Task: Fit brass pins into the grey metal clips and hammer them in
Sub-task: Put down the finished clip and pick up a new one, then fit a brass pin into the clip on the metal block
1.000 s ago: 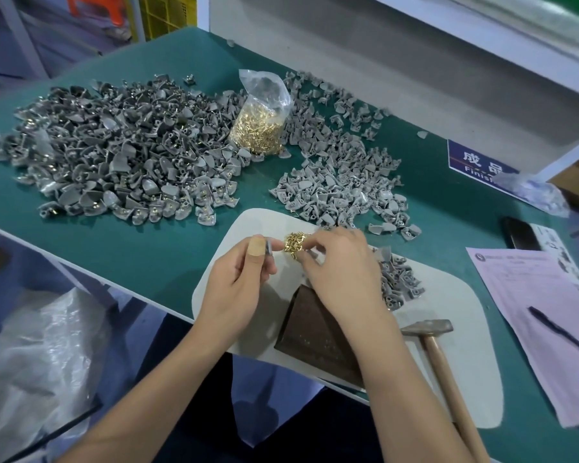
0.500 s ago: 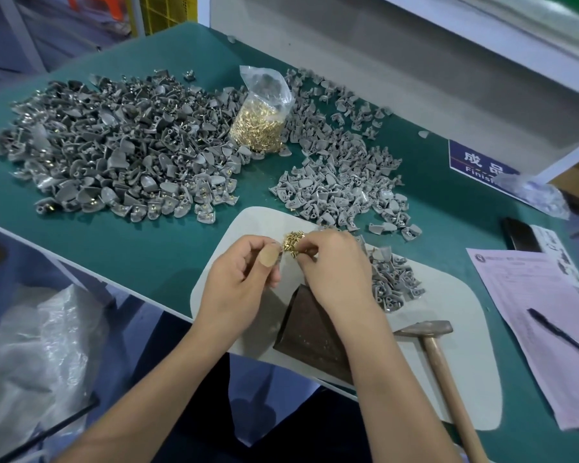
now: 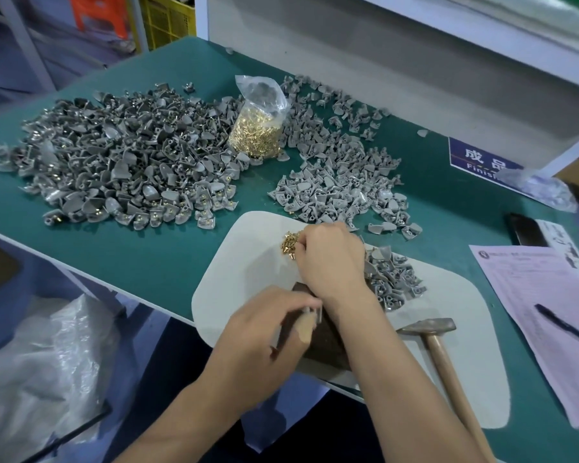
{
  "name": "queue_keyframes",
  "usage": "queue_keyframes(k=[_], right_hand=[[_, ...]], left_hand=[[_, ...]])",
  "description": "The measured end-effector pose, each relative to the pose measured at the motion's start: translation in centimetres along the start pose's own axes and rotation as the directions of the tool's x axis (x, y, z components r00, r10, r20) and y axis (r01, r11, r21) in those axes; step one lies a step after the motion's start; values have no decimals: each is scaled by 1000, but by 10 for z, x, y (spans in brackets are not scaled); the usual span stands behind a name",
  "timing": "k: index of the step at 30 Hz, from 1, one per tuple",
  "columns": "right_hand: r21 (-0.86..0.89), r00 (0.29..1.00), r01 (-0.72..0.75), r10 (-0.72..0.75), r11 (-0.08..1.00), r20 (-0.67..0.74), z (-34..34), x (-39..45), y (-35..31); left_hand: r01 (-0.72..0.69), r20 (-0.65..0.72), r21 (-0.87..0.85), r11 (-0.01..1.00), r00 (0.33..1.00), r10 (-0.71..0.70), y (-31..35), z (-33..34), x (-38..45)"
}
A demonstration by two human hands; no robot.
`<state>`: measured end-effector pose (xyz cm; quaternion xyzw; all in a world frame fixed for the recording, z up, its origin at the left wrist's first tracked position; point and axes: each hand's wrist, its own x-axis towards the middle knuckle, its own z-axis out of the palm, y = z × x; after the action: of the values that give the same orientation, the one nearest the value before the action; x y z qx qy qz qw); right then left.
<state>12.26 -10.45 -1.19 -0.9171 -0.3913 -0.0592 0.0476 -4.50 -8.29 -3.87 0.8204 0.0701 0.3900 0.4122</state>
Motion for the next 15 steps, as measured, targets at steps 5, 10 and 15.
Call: queue_keyframes(k=[5, 10, 15], right_hand=[[123, 999, -43, 42, 991, 7, -1, -4, 5], [216, 997, -53, 63, 975, -39, -3, -7, 8], [348, 992, -99, 120, 932, -40, -5, -9, 13]], left_hand=[[0, 98, 43, 999, 995, -4, 4, 9, -2], [118, 79, -23, 993, 990, -116, 4, 6, -5], [245, -1, -25, 969, 970, -245, -4, 4, -3]])
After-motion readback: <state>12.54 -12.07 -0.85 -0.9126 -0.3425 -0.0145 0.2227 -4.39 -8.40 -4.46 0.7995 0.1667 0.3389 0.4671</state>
